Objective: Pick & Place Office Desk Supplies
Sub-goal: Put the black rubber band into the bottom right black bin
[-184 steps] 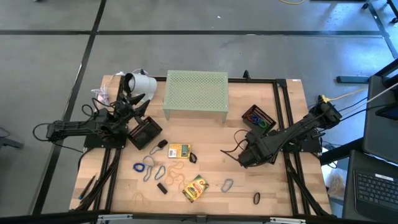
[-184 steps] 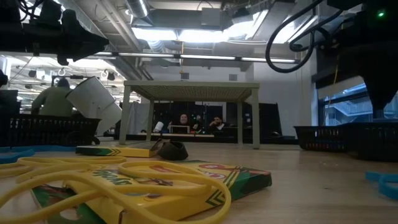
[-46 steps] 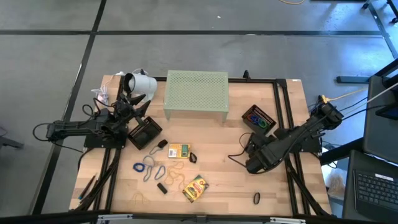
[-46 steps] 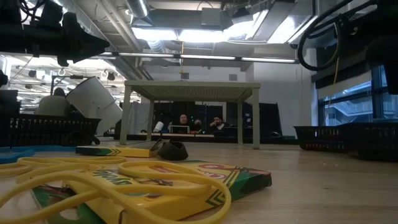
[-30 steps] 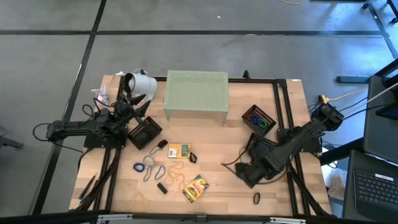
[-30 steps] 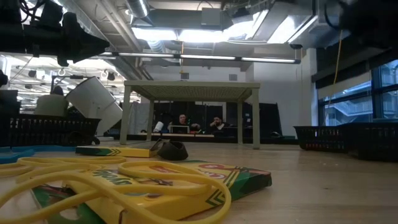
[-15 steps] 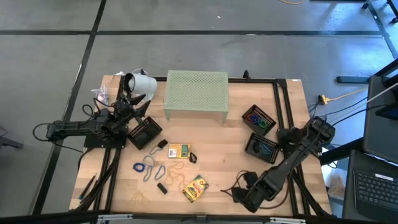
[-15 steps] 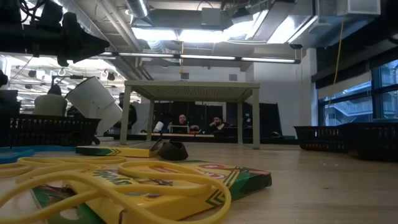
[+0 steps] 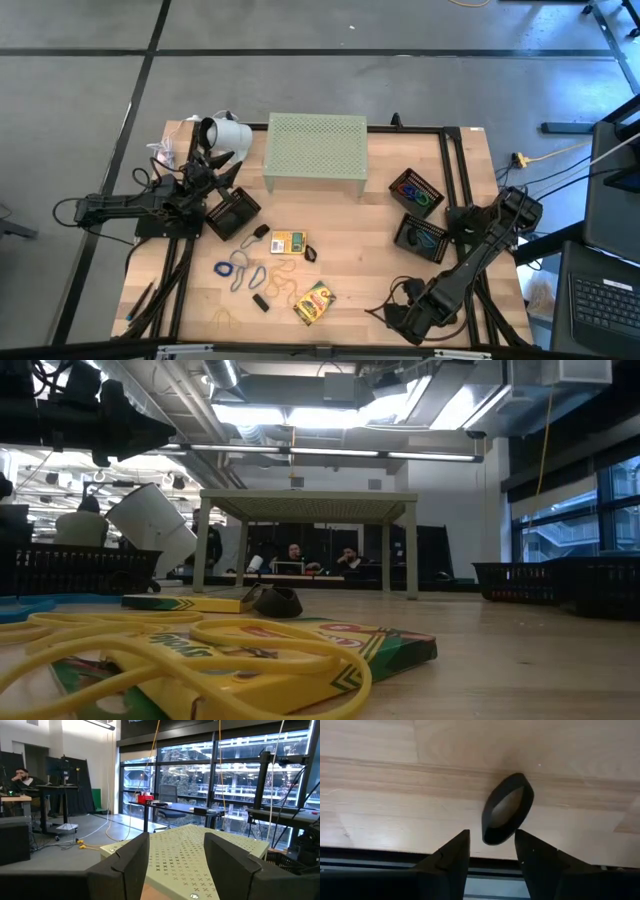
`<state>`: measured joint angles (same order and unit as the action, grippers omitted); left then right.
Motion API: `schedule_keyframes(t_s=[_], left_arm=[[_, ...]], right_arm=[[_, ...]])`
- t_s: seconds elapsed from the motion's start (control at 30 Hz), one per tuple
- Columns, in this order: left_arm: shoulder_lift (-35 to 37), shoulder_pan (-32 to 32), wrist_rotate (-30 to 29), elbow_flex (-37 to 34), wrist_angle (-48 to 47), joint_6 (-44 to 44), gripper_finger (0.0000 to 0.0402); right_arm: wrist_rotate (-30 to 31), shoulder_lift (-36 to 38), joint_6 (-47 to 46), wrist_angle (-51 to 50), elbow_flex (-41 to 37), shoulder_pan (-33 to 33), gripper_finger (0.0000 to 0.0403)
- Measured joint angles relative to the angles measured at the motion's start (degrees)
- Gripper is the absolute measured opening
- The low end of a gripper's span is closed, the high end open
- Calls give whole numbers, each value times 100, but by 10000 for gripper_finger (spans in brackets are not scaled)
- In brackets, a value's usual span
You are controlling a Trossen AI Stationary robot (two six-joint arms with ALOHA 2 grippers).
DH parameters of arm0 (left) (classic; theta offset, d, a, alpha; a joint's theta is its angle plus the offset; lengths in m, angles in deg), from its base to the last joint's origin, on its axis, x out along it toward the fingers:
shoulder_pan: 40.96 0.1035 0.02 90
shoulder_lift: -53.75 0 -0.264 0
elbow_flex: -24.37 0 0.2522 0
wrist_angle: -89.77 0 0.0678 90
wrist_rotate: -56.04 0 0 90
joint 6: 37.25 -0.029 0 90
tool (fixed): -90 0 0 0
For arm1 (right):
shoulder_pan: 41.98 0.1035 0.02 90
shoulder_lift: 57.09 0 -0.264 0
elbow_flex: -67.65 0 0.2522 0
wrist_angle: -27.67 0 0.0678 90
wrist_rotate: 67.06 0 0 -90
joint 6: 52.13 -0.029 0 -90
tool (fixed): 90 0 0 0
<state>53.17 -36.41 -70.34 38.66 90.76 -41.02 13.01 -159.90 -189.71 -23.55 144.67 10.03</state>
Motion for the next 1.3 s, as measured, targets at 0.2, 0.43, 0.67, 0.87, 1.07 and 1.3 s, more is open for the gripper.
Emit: schedule_keyframes(t_s=[0.2,0.43,0.67,0.87,1.07,1.3], left_arm=[[0,0,0,0,0,-2,185],[0,0,0,0,0,-2,185],[0,-2,0,0,2,-2,186],[0,-1,0,0,0,-1,185],[0,-2,0,0,0,0,185],[0,-2,0,0,0,0,185]], right_arm=[[30,-172,4,-40,0,-17,147],[35,-444,44,-47,13,-11,133],[175,-455,161,-22,15,-9,77],[543,-426,300,-19,14,0,9],[1141,-235,496,-224,-20,-39,9],[3163,439,977,-813,-13,-202,7]])
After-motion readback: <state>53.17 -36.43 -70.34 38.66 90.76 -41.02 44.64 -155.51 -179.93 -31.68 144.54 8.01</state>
